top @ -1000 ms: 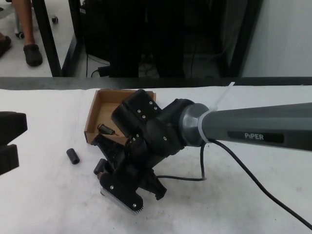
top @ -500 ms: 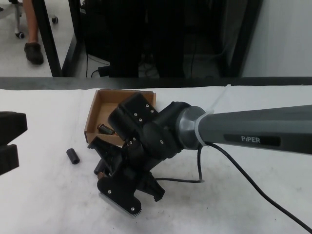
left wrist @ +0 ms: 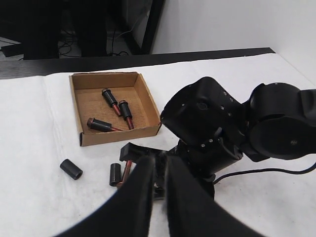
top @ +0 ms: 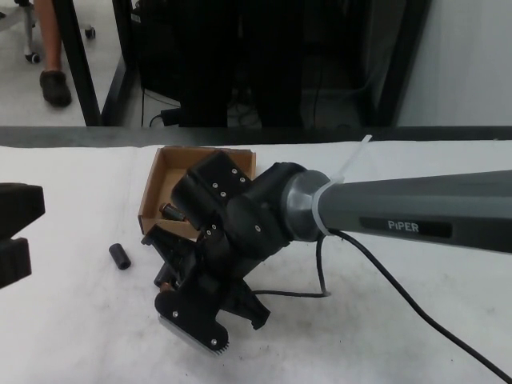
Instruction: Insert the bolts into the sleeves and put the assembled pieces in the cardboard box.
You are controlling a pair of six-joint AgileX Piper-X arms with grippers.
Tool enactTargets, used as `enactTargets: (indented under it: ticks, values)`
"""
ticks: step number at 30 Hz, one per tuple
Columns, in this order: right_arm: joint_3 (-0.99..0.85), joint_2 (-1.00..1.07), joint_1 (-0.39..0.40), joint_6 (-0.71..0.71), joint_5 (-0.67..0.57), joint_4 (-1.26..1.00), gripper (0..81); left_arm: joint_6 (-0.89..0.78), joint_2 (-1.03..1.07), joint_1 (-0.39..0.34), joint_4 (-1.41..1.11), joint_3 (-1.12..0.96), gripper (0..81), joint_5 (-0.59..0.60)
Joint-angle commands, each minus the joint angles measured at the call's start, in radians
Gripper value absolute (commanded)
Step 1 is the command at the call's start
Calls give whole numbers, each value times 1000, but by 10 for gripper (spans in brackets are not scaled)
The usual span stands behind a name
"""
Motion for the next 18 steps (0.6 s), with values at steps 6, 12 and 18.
enactTargets:
  ticks: [6,12,18]
  values:
    - [13,-11,18,187,28,40,0,-44,-9,-3,-4,0,105,-6]
    - [13,-160,24,535,-5,40,0,-136,-9,-3,-4,-2,105,37]
    - [13,-349,24,867,-59,79,0,-210,-9,-3,-4,-2,105,80]
